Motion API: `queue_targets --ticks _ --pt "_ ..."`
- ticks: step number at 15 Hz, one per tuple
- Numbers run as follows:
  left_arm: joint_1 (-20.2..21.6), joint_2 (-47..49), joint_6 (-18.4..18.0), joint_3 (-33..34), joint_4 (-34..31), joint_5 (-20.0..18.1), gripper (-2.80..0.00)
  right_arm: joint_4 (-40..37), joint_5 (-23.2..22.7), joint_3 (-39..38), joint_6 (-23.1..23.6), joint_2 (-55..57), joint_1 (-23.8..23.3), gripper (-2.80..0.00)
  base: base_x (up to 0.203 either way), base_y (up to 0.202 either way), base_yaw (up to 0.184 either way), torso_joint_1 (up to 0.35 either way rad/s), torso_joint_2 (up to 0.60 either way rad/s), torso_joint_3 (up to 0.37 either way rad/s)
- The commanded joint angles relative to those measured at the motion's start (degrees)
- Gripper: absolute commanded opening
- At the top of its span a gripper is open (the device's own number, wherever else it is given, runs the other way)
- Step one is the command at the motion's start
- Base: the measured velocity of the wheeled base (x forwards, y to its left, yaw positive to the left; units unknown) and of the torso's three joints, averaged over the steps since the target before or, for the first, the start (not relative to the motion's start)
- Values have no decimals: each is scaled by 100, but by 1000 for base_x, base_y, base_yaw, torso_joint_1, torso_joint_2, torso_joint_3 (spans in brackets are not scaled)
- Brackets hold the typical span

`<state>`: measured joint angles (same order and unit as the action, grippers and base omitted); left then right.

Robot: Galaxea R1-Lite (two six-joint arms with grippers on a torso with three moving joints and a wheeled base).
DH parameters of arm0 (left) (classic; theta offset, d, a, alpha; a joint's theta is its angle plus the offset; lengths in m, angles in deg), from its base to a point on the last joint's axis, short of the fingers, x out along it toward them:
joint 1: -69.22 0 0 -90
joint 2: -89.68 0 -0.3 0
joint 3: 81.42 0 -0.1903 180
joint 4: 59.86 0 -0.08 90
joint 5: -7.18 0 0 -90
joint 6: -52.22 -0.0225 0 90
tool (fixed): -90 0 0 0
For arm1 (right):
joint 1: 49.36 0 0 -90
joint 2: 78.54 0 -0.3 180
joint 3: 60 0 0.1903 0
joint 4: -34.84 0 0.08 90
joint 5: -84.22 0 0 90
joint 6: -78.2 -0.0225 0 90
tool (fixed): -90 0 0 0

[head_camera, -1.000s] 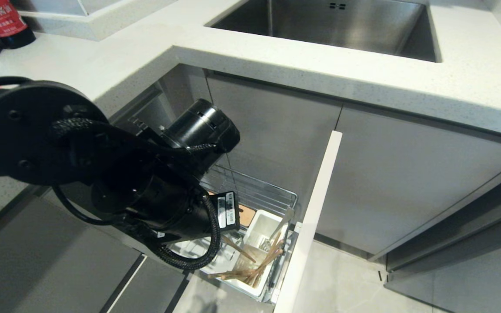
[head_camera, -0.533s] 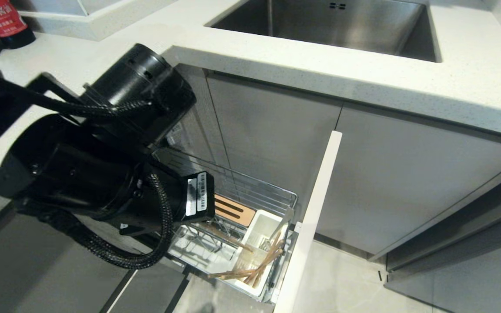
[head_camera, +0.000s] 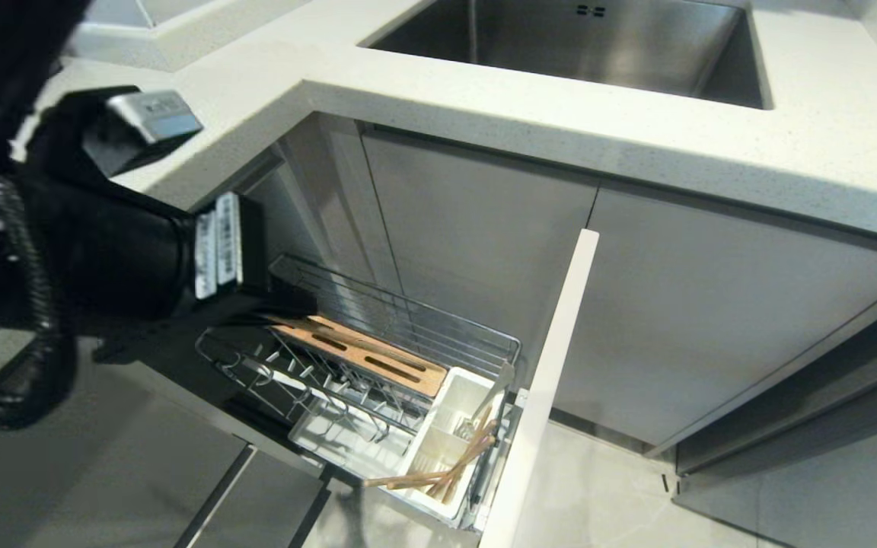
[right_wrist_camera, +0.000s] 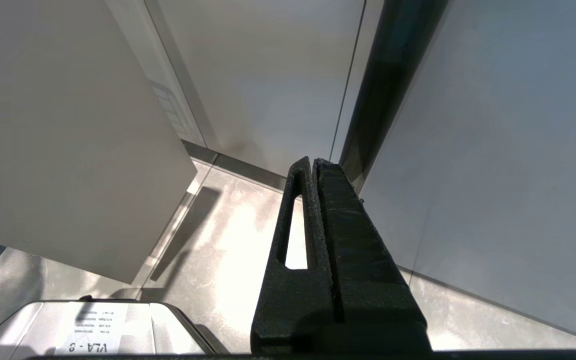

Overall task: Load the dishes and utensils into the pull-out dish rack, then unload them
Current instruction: Take the chopsticks out of the cupboard

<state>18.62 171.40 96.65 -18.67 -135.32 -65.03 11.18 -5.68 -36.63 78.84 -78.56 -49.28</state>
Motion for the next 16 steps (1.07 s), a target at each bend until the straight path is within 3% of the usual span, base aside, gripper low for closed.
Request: queue_targets --ticks 1,5,8,11,13,16 --pt "6 -376 30 -170 2 102 -280 3 -1 0 7 2 1 -280 0 0 0 0 0 0" --pt "79 -911 10 -342 511 748 -280 3 -1 0 7 2 1 -280 0 0 0 0 0 0" --pt "520 -1306 -328 -385 1167 1045 -280 -3 -1 0 6 2 1 -280 0 0 0 0 0 0" --pt "1483 -1674 -867 -379 1759 1054 -280 0 -1 0 -2 1 1 -280 0 0 0 0 0 0" --pt "2372 -1955 -1209 -313 2131 1018 -280 3 -1 0 0 2 1 -280 0 0 0 0 0 0" --pt "3608 -2543 -1387 92 2393 716 -280 3 -1 0 -2 2 1 -280 0 0 0 0 0 0"
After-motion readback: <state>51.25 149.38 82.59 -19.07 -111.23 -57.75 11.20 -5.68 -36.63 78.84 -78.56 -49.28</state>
